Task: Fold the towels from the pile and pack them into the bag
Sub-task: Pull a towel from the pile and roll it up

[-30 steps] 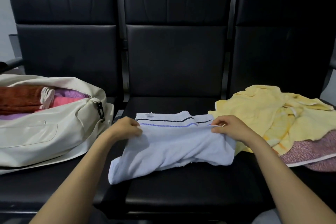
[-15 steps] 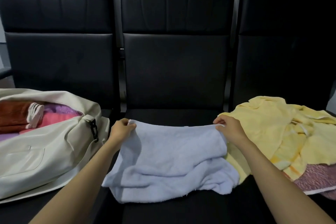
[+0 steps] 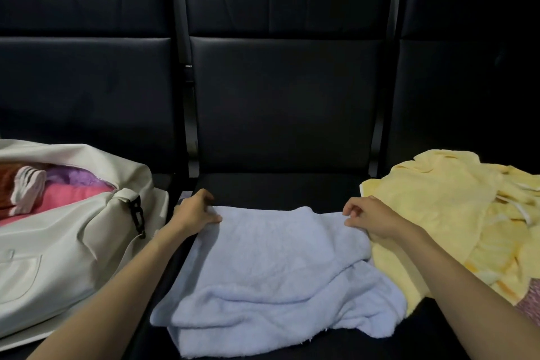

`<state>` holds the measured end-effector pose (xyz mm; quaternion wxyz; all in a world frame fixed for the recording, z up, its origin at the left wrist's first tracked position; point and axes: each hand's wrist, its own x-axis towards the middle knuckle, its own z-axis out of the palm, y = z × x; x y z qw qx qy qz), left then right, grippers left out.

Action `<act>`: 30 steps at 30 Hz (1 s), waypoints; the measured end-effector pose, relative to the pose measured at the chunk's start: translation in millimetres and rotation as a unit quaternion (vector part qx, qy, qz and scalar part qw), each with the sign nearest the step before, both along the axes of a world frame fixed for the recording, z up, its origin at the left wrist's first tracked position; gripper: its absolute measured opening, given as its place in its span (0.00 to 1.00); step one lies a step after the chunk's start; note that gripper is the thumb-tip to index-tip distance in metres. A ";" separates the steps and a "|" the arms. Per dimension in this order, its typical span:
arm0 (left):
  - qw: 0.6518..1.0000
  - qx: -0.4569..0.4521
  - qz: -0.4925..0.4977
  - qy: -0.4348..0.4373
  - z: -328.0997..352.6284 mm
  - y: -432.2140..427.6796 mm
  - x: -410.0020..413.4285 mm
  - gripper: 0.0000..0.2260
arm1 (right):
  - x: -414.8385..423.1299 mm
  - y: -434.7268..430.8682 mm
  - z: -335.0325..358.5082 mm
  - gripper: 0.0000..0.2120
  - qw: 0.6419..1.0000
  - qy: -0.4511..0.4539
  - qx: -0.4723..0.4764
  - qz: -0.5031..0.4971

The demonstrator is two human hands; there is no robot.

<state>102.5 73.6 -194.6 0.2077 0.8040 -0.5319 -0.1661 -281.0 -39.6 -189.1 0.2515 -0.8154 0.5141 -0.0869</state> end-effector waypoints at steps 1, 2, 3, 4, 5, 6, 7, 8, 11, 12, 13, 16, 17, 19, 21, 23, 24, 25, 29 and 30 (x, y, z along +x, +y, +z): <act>1.000 -0.006 -0.010 -0.024 1.1 0.6 1.4 0.15 | -0.9 -1.2 1.3 0.06 1.000 0.008 0.009 0.002; 0.998 -0.010 -0.024 -0.054 2.4 1.3 2.2 0.10 | -1.8 -2.2 2.3 0.06 1.000 0.018 0.014 0.007; 0.997 -0.017 -0.034 -0.070 3.8 1.9 2.6 0.07 | -2.3 -3.0 3.1 0.06 1.000 0.025 0.013 0.012; 0.997 -0.027 -0.039 -0.066 5.0 2.1 3.1 0.06 | -2.2 -3.6 4.4 0.07 0.999 0.029 0.004 0.014; 0.997 -0.038 -0.041 -0.048 6.1 2.2 4.3 0.07 | -1.2 -3.5 5.6 0.07 0.999 0.031 -0.018 0.011; 0.998 -0.052 -0.036 -0.027 6.7 2.0 6.2 0.08 | 0.0 -3.4 6.8 0.05 0.999 0.029 -0.046 0.000; 0.997 -0.071 -0.030 -0.018 6.3 1.0 9.0 0.08 | 1.6 -3.8 7.8 0.04 0.997 0.025 -0.074 -0.014; 0.996 -0.084 -0.028 -0.023 5.4 -0.1 10.7 0.08 | 3.2 -4.1 8.0 0.03 0.994 0.024 -0.099 -0.026; 0.996 -0.086 -0.027 -0.022 0.0 -3.9 8.5 0.08 | 7.8 -5.1 2.6 0.03 0.990 0.042 -0.127 -0.036; 0.997 -0.075 -0.027 -0.016 -2.1 -5.0 6.0 0.08 | 9.5 -4.7 -0.2 0.03 0.990 0.052 -0.125 -0.036; 0.998 -0.063 -0.027 -0.015 -4.2 -6.1 3.9 0.09 | 11.3 -4.4 -2.5 0.03 0.990 0.064 -0.122 -0.034; 0.999 -0.036 -0.026 -0.020 -5.9 -9.6 3.2 0.11 | 14.2 -4.6 -5.2 0.07 0.989 0.091 -0.112 -0.024; 0.999 -0.025 -0.028 -0.020 -4.9 -10.7 3.4 0.10 | 14.4 -4.7 -4.4 0.09 0.989 0.101 -0.108 -0.020; 0.998 0.004 -0.039 -0.039 -1.2 -13.7 1.4 0.10 | 14.6 -5.4 -2.8 0.11 0.988 0.117 -0.098 -0.016; 0.996 0.029 -0.045 -0.065 2.5 -16.7 -1.6 0.09 | 14.7 -6.8 -2.0 0.08 0.989 0.120 -0.082 -0.014; 0.995 0.049 -0.049 -0.073 6.1 -18.5 -3.4 0.07 | 13.3 -7.1 1.0 0.04 0.990 0.125 -0.070 -0.006; 0.994 0.059 -0.053 -0.076 7.9 -18.9 -3.8 0.06 | 12.0 -7.6 3.3 0.03 0.991 0.123 -0.060 0.000; 0.992 0.066 -0.060 -0.084 9.6 -18.7 -4.1 0.06 | 10.2 -7.3 5.7 0.04 0.992 0.118 -0.046 0.009; 0.985 0.077 -0.114 -0.105 12.1 -13.9 0.8 0.05 | 2.0 -3.9 10.7 0.08 0.996 0.088 -0.017 0.018; 0.983 0.077 -0.132 -0.097 12.1 -12.3 3.2 0.04 | -0.5 -3.0 10.0 0.08 0.997 0.077 -0.018 0.016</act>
